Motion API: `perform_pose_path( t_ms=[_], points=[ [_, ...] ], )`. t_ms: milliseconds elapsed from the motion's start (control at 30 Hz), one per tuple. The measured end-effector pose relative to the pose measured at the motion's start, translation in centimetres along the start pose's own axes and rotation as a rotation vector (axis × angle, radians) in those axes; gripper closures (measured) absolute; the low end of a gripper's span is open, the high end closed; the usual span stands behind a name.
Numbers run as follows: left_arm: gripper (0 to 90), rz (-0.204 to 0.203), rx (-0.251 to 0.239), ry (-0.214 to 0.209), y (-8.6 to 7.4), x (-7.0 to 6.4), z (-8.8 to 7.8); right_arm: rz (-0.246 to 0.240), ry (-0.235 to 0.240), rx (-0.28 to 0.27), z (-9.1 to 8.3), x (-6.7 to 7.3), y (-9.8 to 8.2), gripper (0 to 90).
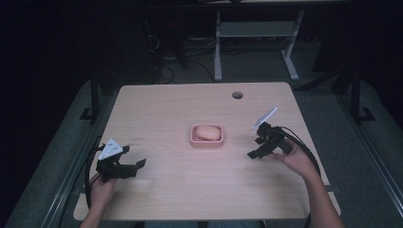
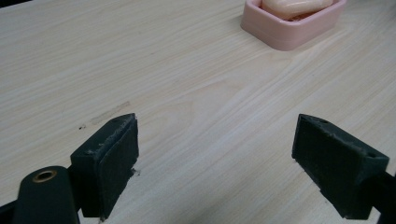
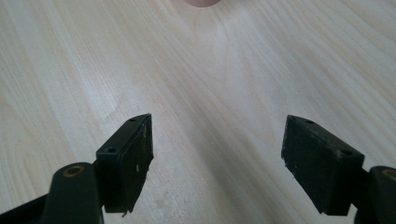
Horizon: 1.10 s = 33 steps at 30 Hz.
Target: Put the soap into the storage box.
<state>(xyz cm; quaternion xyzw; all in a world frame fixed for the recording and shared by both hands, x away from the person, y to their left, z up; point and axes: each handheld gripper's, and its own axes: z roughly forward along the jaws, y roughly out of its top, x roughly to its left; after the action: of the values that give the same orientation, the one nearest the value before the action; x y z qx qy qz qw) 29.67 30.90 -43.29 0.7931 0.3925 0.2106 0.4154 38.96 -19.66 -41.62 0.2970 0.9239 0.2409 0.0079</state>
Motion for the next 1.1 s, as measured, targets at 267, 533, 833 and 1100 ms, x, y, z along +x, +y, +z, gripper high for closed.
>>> perform_pose_path(
  t_ms=[267, 533, 833, 1100],
  points=[
    [14.3, 0.001, -0.001, 0.0, 0.0, 0.0, 0.0, 0.01, 0.003, 0.004, 0.1, 0.2, -1.1, 24.5],
    [14.3, 0.01, -0.001, 0.0, 0.0, -0.1, 0.1, 0.017, -0.006, -0.009, -0.1, 0.8, -2.3, 24.1],
    [14.3, 0.014, 0.001, -0.002, 0.0, -0.2, 0.2, 0.026, -0.019, -0.036, -0.3, 1.2, -4.2, 24.1],
    [14.3, 0.021, 0.01, -0.003, 0.0, -0.3, 0.1, 0.04, -0.032, -0.057, -0.3, 1.8, -5.8, 24.1]
  ],
)
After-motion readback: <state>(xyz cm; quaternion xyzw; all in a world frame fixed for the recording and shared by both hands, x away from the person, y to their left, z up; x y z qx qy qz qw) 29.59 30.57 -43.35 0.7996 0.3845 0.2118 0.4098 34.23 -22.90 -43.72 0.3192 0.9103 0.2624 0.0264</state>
